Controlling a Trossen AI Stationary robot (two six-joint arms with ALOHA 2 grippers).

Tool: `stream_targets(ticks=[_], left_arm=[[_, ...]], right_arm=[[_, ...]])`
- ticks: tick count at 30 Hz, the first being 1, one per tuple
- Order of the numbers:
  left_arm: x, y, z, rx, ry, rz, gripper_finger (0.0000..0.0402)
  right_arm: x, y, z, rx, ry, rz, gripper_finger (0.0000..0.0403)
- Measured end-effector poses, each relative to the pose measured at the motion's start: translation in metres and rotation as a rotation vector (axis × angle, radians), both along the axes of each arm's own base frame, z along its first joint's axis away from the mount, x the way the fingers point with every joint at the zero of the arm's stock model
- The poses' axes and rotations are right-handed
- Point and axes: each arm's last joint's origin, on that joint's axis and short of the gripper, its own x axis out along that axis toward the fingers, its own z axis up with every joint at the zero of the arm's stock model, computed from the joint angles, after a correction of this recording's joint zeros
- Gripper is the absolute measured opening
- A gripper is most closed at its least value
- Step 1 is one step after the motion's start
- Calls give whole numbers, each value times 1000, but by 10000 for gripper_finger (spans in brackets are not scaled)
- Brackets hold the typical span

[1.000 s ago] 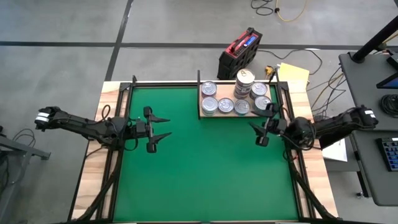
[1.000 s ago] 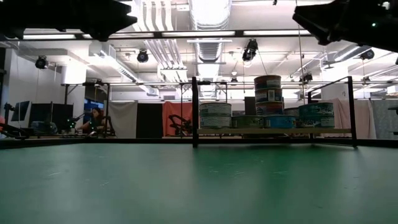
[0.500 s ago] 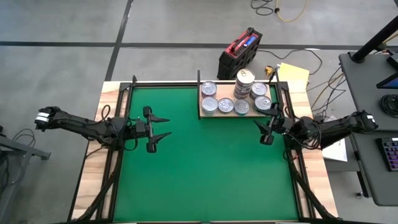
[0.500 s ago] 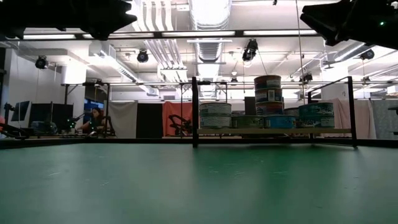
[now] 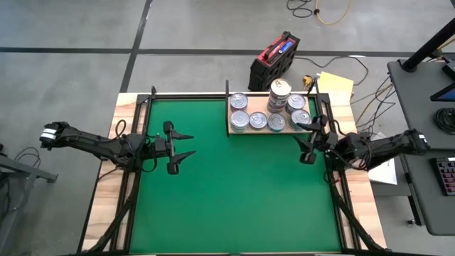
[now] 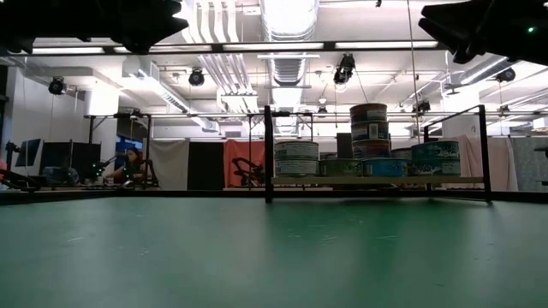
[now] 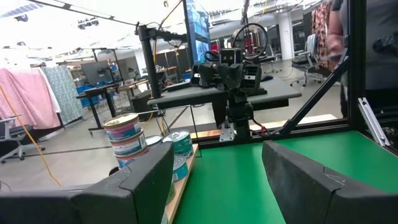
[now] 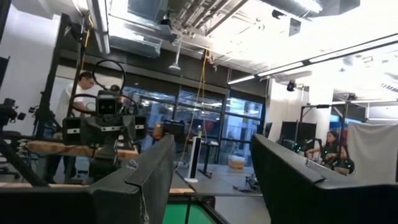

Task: Stack canned seafood by type on shelf
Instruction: Return to Home Position

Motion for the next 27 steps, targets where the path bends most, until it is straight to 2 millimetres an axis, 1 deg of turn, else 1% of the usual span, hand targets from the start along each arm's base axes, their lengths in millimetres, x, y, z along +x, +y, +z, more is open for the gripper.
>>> stream_targets(ticks=[11, 16, 18, 24, 27], left_arm=[[0, 0, -1, 1, 4, 0, 230], [-2, 0, -5, -11, -15, -1, 230], [-5, 1, -4, -20, -55, -1, 230], [-26, 5, -7, -9, -123, 37, 230], [-37, 7, -16, -15, -150, 37, 230]], right_arm=[[-6, 0, -5, 21, 58, 16, 201], [-8, 0, -10, 40, 103, 27, 201], [-10, -1, -11, 44, 109, 29, 201], [-16, -1, -13, 53, 107, 33, 201], [-20, -1, -14, 53, 109, 33, 201]])
